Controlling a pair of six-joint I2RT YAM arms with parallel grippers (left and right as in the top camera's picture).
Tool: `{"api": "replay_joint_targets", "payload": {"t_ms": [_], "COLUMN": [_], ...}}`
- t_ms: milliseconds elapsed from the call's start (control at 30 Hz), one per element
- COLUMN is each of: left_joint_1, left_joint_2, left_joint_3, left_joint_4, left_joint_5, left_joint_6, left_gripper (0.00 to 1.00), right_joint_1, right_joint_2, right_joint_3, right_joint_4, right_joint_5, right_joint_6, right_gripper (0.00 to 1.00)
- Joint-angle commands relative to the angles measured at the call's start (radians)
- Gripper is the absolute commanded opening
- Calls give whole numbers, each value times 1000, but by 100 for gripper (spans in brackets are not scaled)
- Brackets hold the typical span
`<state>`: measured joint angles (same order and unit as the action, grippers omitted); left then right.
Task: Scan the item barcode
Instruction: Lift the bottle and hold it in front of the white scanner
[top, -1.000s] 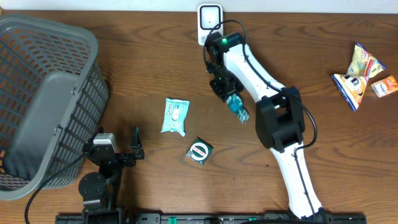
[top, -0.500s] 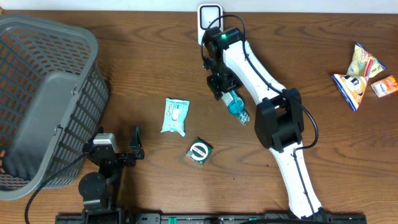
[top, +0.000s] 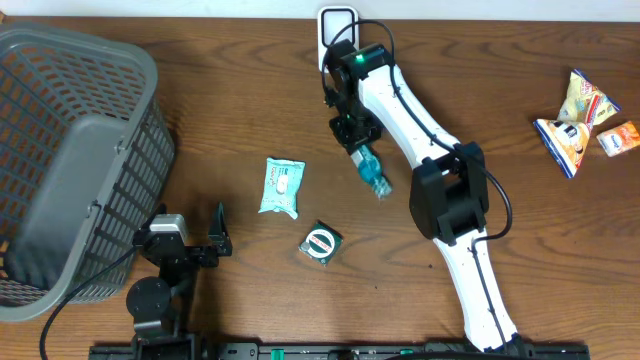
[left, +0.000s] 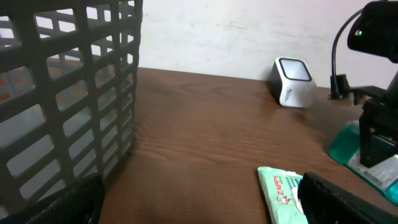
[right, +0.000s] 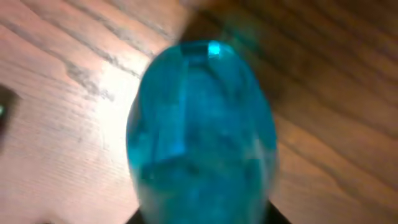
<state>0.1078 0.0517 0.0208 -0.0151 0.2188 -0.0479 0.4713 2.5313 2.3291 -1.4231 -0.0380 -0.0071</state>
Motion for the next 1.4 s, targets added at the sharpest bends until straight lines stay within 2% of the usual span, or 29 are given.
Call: {"api": "replay_joint_targets", "payload": {"t_ms": [0,200,333,533,867,1033,1133,1233,1367], "left_joint_1": [0,0,0,0,0,0,0,0,0], "left_joint_2": [-2,-2,-2,-2,-2,-2,-2,-2,-2], "left_joint_3": [-17,-17,-17,-17,-17,-17,-17,-17,-17], "left_joint_4": [-33,-33,-33,-33,-33,-33,-33,-33,-33], "left_joint_5": [12,13,12,13,13,13,12,13,13], "left_joint_6": [2,2,2,2,2,2,2,2,2], "left_gripper": [98,98,98,98,98,98,98,98,98], "right_joint_1": [8,8,-6,-61,-161,-204,-225,-240,-243], "right_joint_2": [26,26,25,25,25,25,25,25,25], "right_joint_3": [-26,-26,-26,-26,-26,-26,-26,-26,-26], "right_joint_4": [2,-1,-2,-18,-128,-270,-279,-279,-279], "right_joint_5": [3,-17,-226,-476,-869,-1029,-1030,-1039,-1037], "right_joint_6": [14,10,-115,-224,-533,-763,-761,-690,-690], "right_gripper": [1,1,1,1,1,1,1,1,1]}}
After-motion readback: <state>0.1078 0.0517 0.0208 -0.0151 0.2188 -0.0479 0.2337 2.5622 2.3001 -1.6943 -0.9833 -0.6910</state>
